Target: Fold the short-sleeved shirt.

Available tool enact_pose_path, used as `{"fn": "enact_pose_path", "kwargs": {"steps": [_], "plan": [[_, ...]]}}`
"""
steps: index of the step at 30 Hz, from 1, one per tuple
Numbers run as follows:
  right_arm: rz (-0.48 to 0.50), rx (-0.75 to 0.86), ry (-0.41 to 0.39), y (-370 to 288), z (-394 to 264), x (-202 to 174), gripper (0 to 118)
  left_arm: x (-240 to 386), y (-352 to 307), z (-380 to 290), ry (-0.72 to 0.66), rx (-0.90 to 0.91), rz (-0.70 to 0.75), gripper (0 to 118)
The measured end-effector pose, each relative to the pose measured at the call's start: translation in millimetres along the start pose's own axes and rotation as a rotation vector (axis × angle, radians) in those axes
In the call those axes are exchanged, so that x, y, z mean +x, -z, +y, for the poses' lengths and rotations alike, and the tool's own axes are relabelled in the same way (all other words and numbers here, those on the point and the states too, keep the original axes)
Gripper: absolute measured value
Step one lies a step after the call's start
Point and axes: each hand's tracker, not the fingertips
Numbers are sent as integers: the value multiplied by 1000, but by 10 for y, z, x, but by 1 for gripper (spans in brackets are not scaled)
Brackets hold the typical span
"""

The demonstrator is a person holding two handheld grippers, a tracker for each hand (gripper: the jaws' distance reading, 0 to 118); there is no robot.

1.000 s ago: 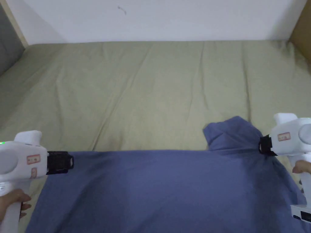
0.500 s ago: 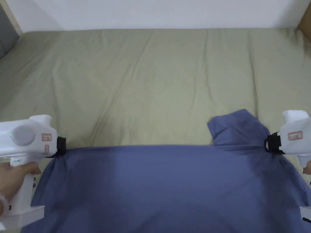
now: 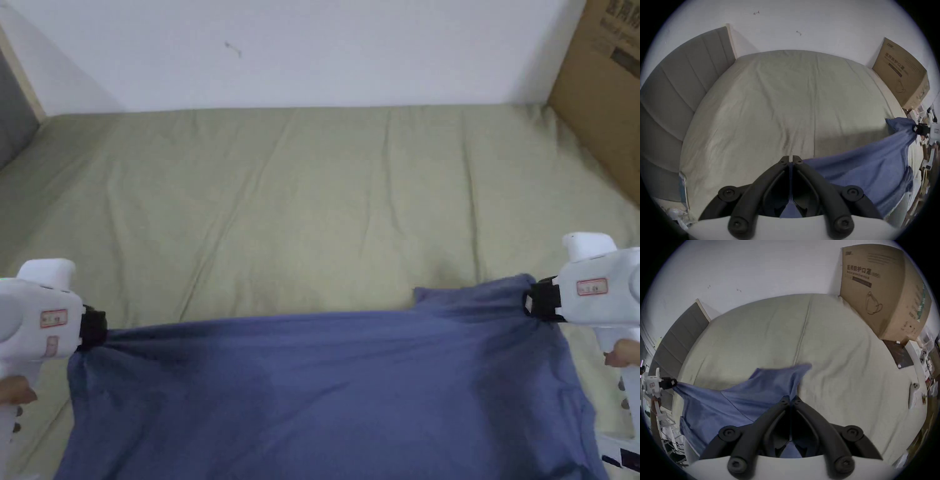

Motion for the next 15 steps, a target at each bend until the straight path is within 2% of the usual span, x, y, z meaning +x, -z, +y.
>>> {"fn": "enact_pose_path", "kwargs": {"steps": [2, 8, 15], "plan": [[14, 16, 13, -300, -250, 5, 0, -37, -248, -245, 10, 13, -4, 0], [-12, 3, -24, -924, -1131, -6, 0, -111, -882, -1018, 13, 17, -47, 0], [-17, -94, -26, -1090, -2081, 101, 0, -178, -934, -1798, 1, -63, -31, 1]]}}
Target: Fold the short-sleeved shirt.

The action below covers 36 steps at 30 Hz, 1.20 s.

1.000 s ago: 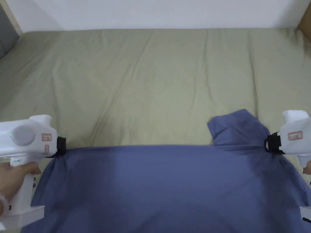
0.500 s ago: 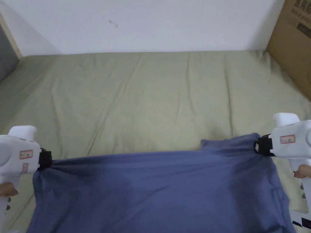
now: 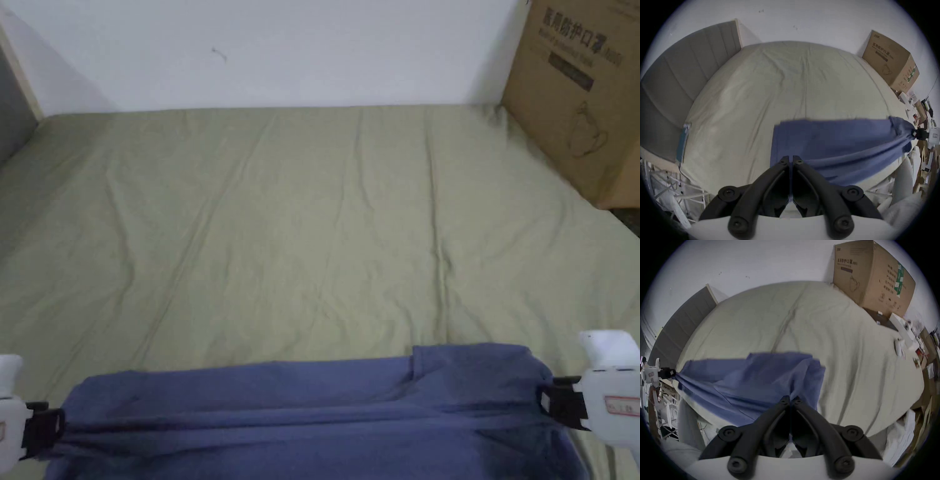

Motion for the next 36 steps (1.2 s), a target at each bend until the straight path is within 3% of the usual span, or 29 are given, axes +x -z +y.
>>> {"fn": "enact_pose_path", "kwargs": {"steps": [6, 7, 9, 10, 12, 13, 14, 15, 19, 20, 21, 22, 23, 25, 26, 30, 33, 36], "plan": [[13, -44, 77, 177, -370, 72, 0, 41, 92, -304, 13, -44, 23, 3], [11, -40, 75, 179, -372, 58, 0, 35, 89, -310, 10, -41, 26, 7], [-10, -34, 30, 184, -340, 23, 1, -25, 116, -308, -1, -37, 51, 31], [-20, -34, 23, 157, -324, -15, 12, -49, 114, -294, 1, -35, 80, 45], [-55, -45, 3, 140, -290, -48, 66, -83, 89, -292, -3, -27, 104, 73], [-93, -30, -21, 108, -281, -77, 83, -109, 62, -286, -8, -22, 105, 83], [-119, -6, -46, 29, -270, -121, 83, -136, 24, -280, -22, -9, 105, 91], [-111, 23, -49, -29, -251, -142, 82, -157, -17, -270, -36, 3, 93, 92], [-58, 64, -1, -147, -100, -257, 82, -178, -170, -225, -96, 46, 44, 91], [-46, 71, -5, -132, -55, -312, 78, -105, -244, -220, -102, 54, 40, 81], [-41, 72, -9, -113, -15, -365, 69, -88, -276, -207, -106, 63, 32, 61], [-40, 78, -16, -80, 26, -453, 52, -62, -302, -195, -103, 76, 21, 33], [-53, 92, -22, -41, 66, -558, 6, -32, -311, -185, -99, 84, 14, 0], [-144, 122, 11, 56, 130, -748, 0, 56, -322, -192, -92, 95, 20, 0], [-138, 128, 22, 112, 143, -848, 0, 91, -310, -188, -83, 77, 21, 0], [51, 98, 34, 226, 221, -1188, 0, 113, -348, -270, -61, 54, 4, 0], [27, 101, -73, 311, 234, -1511, 0, -82, -405, -330, -155, 86, -29, 0], [87, 77, -81, 387, 288, -1739, 0, -291, -423, -381, -253, 105, -53, 0]]}}
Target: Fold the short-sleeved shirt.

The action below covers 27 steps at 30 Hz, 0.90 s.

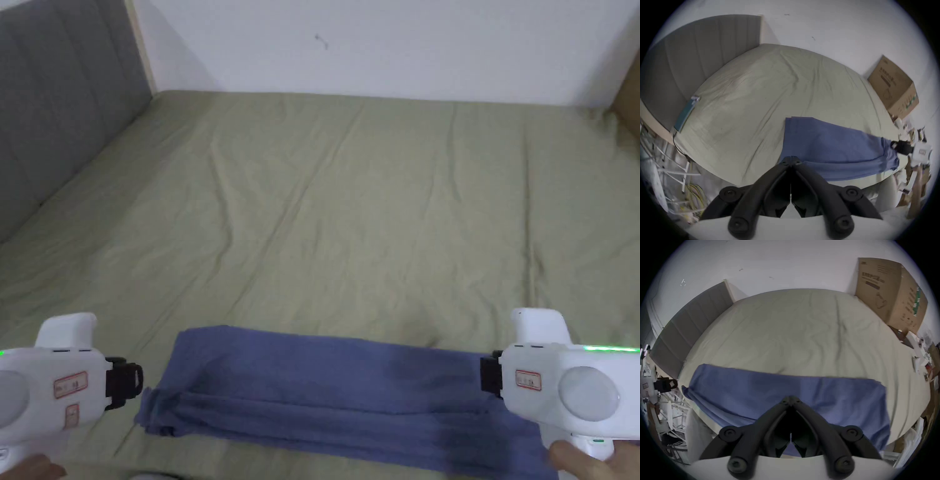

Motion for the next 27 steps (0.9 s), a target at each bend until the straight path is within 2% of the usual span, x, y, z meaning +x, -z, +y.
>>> {"fn": "enact_pose_path", "kwargs": {"steps": [2, 3, 5, 8, 11, 15, 18, 19, 20, 21, 24, 27], "plan": [[46, -22, 1, 69, 40, -121, 0, -115, 24, -9, -48, -32, -48, 5], [42, -23, -17, 103, 47, -202, 0, -152, 60, -17, -67, -53, -59, 17], [42, -35, -64, 170, 42, -376, 0, -257, 213, -39, -112, -76, -75, 57], [69, -65, -80, 238, 60, -522, 0, -367, 425, -76, -220, -123, -165, 83], [91, -94, -70, 289, 57, -596, 0, -475, 659, -98, -343, -134, -271, 96], [76, -111, -86, 298, 35, -621, 0, -602, 962, -103, -500, -148, -423, 96], [65, -128, -73, 331, 16, -567, 0, -592, 1084, -98, -557, -146, -488, 96], [62, -132, -68, 344, 1, -543, 0, -592, 1120, -92, -535, -152, -482, 89], [56, -137, -63, 357, -20, -523, 0, -577, 1142, -87, -518, -157, -476, 56], [50, -145, -56, 369, -35, -508, 0, -556, 1106, -95, -520, -153, -473, 2], [54, -164, -30, 373, -77, -461, 0, -614, 1250, -120, -581, -234, -464, 4], [52, -163, -41, 341, -93, -452, 0, -571, 1169, -85, -494, -182, -450, 4]]}}
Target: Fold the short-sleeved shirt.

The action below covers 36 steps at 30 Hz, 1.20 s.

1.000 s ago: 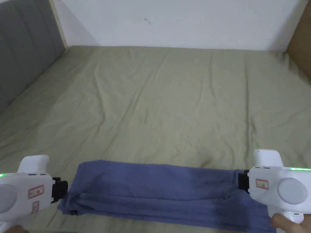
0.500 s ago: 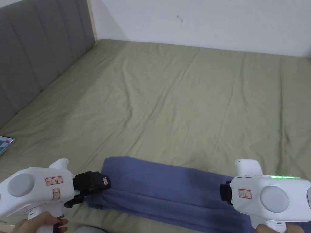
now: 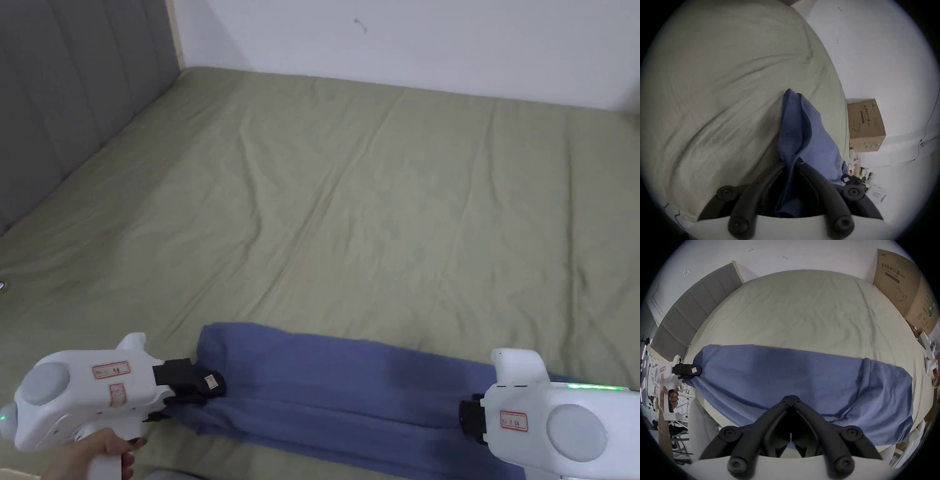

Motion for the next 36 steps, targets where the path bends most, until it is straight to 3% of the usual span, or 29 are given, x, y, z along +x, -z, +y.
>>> {"fn": "enact_pose_path", "kwargs": {"steps": [5, 7, 11, 18, 27, 31, 36], "plan": [[-5, 6, 21, -52, 30, 109, 0, 89, -162, 93, 65, -2, 27, 4], [-5, 16, 35, -87, 35, 151, 0, 105, -289, 126, 135, 39, 135, 4], [-4, 19, 42, -106, 33, 233, 0, -11, -547, 246, 77, 72, 166, 4], [20, 21, 89, -95, -25, 336, 0, 309, -559, 159, 188, 108, 277, 4], [21, 42, 117, -197, -128, 494, 0, 1695, -355, -284, 595, 152, 238, 4], [28, 59, 146, -276, -199, 629, 0, 2241, 44, -702, 791, 55, 158, 4], [20, 69, 200, -355, -326, 880, 0, 2507, 754, -1212, 895, -83, 118, 5]]}}
